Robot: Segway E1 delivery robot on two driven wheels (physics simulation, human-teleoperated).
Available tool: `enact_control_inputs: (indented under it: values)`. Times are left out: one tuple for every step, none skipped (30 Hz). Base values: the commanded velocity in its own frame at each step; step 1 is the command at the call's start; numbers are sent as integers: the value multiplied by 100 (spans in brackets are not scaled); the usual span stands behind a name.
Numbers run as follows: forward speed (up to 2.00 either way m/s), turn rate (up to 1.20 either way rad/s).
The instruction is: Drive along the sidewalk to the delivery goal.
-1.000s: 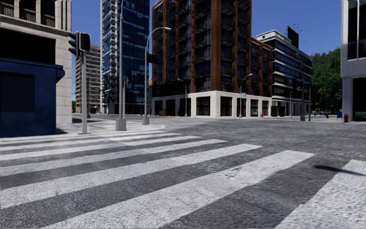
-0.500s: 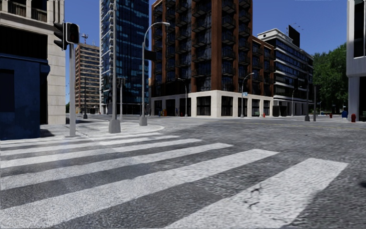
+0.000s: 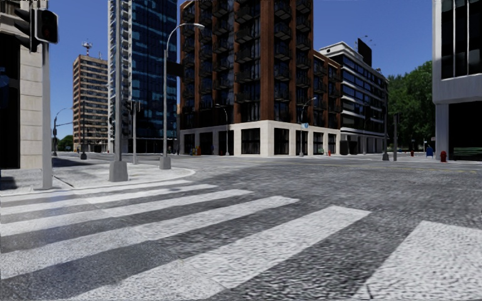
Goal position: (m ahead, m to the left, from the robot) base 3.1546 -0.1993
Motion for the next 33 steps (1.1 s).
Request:
enact_control_inputs:
  values:
    - [140, -36]
    - [140, -36]
    - [140, -37]
    - [140, -37]
    - [140, -37]
    - [140, -37]
    - [140, -37]
    - [140, -37]
    - [140, -37]
    - [140, -37]
    - [140, -37]
    - [140, -37]
    - [140, -37]
    - [140, -37]
    - [140, -37]
    - [138, -37]
    - [137, -37]
    - [137, -37]
    - [137, -37]
    - [137, -37]
    - [137, -37]
    - [137, -37]
    - [137, -37]
    - [137, -37]
    - [137, -37]
    - [137, -37]
    - [137, 0]
    - [137, 0]
    - [137, 0]
    - [137, 0]
    - [144, 0]
    - [169, 0]
    - [200, 0]
